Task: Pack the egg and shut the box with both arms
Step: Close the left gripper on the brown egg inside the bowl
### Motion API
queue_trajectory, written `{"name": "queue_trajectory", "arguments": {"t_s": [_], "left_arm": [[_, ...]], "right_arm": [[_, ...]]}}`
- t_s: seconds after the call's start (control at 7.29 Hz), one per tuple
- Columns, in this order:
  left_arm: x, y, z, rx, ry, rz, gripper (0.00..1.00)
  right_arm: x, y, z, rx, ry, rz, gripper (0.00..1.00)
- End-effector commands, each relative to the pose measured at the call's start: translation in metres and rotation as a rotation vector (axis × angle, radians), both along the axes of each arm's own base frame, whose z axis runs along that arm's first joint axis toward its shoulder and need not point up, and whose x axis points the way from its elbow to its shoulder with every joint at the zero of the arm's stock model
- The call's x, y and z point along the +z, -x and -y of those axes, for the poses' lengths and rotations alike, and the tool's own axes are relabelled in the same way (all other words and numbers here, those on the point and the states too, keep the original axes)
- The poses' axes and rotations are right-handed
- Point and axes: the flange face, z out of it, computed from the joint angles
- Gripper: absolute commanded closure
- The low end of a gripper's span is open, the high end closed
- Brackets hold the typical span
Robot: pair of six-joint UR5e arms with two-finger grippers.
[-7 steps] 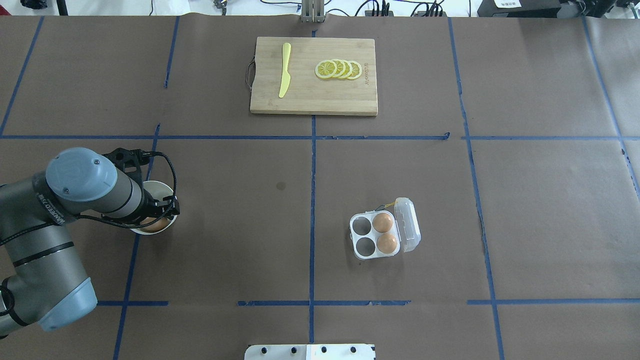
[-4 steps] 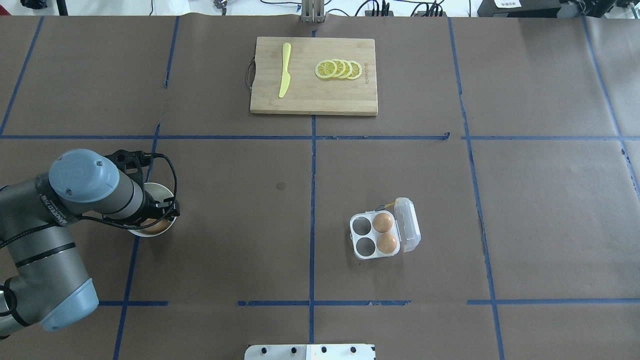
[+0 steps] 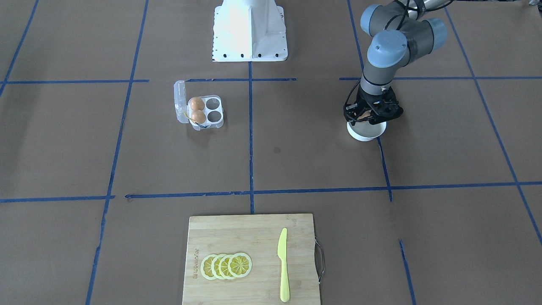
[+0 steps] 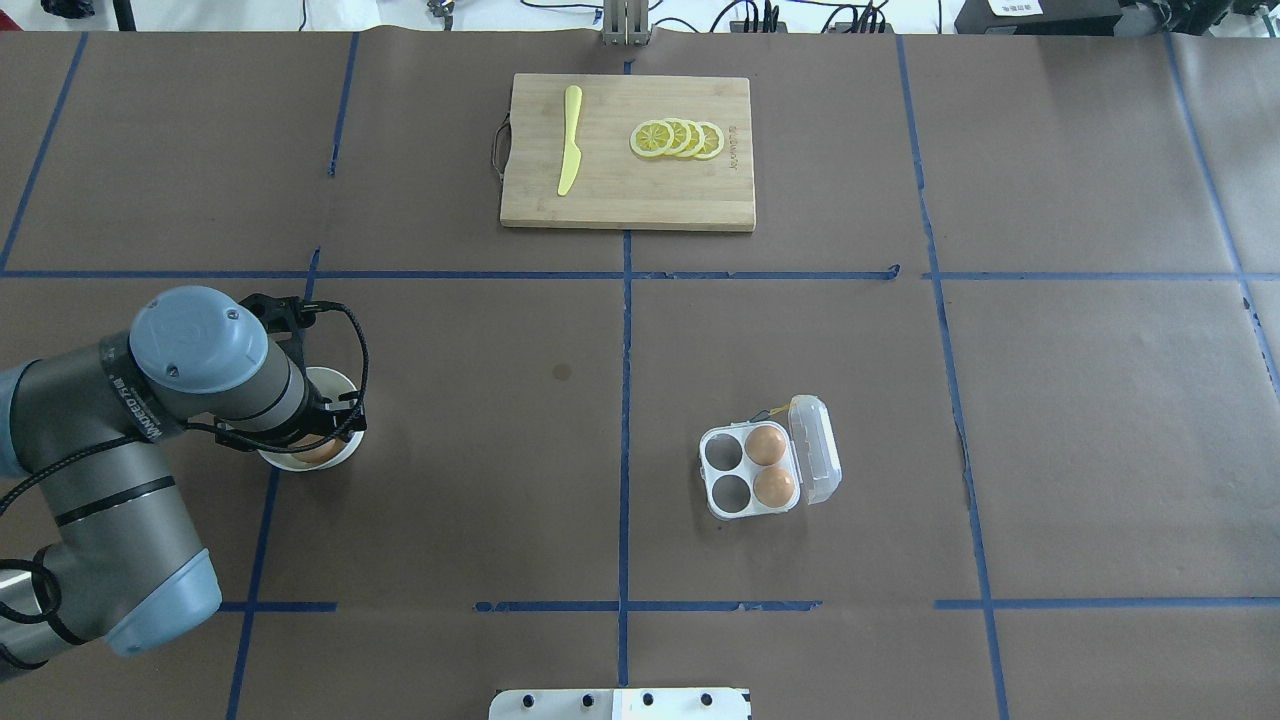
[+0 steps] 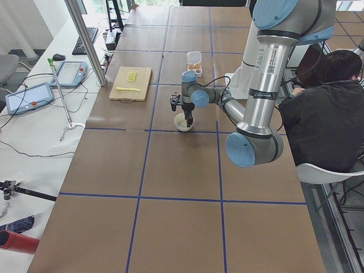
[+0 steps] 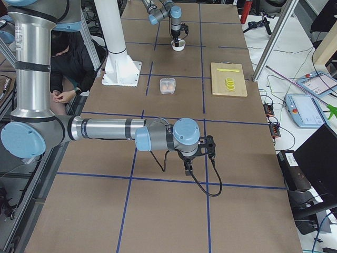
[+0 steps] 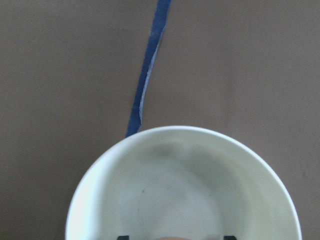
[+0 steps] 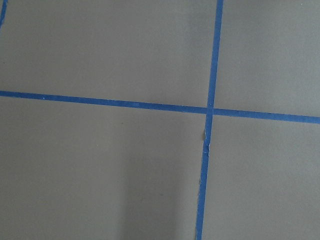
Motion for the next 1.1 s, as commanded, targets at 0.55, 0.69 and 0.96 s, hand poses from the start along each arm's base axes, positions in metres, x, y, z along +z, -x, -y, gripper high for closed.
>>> {"name": "queue_trajectory", "arguments": {"t_s": [0.55, 0.69, 0.96], "left_arm": [[-0.026, 0.014, 0.006, -0.016, 0.03, 0.055, 0.88], [-0.031, 0.034, 0.019, -0.054, 0.034, 0.06, 0.92], [-0.062, 0.059, 0.039, -0.111, 0.002, 0.012, 1.0]], "right_arm": [[-0.001, 0.0, 0.0, 0.001, 0.0, 0.0, 0.0], [-0.002, 0.0, 0.001, 0.001, -0.003, 0.002, 0.0], [-0.006, 0.0, 0.001, 0.001, -0.01, 0.001, 0.0]]}}
